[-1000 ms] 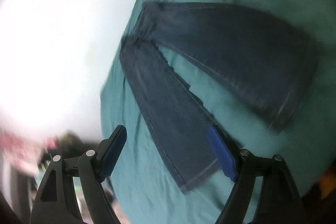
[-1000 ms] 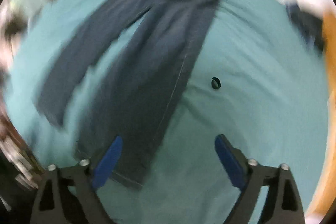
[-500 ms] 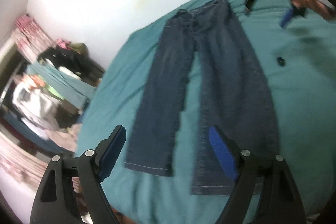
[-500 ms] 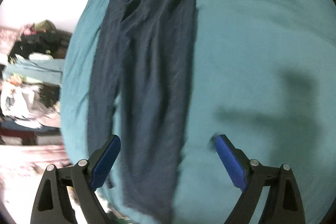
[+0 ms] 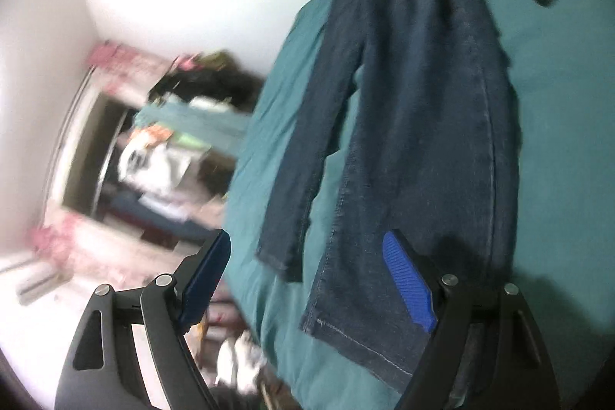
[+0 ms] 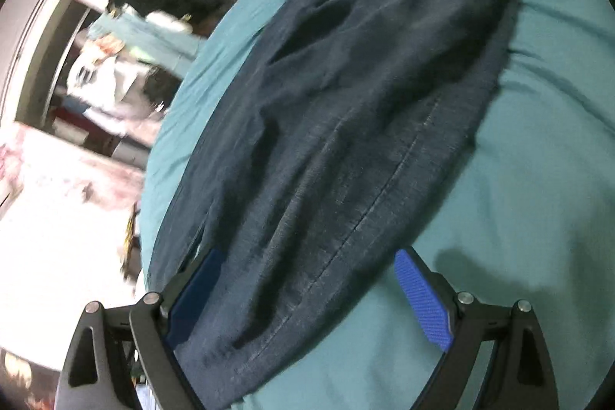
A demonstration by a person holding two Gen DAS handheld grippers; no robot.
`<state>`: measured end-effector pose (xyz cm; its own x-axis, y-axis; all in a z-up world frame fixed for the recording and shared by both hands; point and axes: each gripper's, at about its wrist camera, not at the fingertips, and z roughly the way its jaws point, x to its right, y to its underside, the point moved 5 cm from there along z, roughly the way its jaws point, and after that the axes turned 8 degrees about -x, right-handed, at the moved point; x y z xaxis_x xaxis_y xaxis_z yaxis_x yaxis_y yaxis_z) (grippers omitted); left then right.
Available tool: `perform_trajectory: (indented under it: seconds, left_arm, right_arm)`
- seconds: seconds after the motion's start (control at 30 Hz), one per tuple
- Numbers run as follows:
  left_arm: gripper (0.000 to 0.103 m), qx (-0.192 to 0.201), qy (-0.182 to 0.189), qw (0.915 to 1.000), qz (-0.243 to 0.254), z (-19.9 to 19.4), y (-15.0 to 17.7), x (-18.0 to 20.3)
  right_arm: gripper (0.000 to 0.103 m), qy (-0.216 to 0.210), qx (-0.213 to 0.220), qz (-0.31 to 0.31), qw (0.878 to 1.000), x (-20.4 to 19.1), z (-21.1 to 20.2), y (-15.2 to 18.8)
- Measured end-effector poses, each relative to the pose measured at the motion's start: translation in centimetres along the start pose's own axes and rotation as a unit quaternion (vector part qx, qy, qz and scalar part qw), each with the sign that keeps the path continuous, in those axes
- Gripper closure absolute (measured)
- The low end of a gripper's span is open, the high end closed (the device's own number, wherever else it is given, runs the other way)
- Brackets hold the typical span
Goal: Fold clothes
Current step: 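Move both open grippers to the outer edge of one jeans leg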
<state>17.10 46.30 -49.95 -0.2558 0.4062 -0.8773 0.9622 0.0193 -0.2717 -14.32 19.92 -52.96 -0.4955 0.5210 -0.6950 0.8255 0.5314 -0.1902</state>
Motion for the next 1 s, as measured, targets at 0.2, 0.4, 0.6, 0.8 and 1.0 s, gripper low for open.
perform_trajectory:
  seconds: [0.2, 0.4, 0.6, 0.8, 1.0]
  left_arm:
    - [0.020, 0.019, 0.026, 0.9987, 0.040, -4.2, 0.4, 3.5]
    - [0.003, -0.010, 0.014, 0.9880, 0.154, -1.7, 0.1, 7.0]
    - [0.000, -0.026, 0.021, 0.9886, 0.147, 1.7, -3.2, 6.8]
    - [0.016, -0.039, 0.032, 0.9930, 0.107, 3.2, -6.2, 7.4]
    - [0.017, -0.057, 0.030, 0.9919, 0.110, 4.2, -8.7, 9.4]
  right_arm:
    - [0.011, -0.054, 0.012, 0.017, 0.998, 3.1, -2.6, -1.6]
    - [0.011, 0.010, 0.040, -0.016, 0.999, 7.4, -4.7, -4.6]
    - [0.011, 0.023, 0.106, 0.084, 0.991, 14.1, -7.5, -9.4]
    - [0.011, -0.024, 0.178, 0.165, 0.970, 18.4, -9.3, -13.5]
    - [0.031, -0.060, 0.246, 0.197, 0.947, 20.7, -10.5, -18.0]
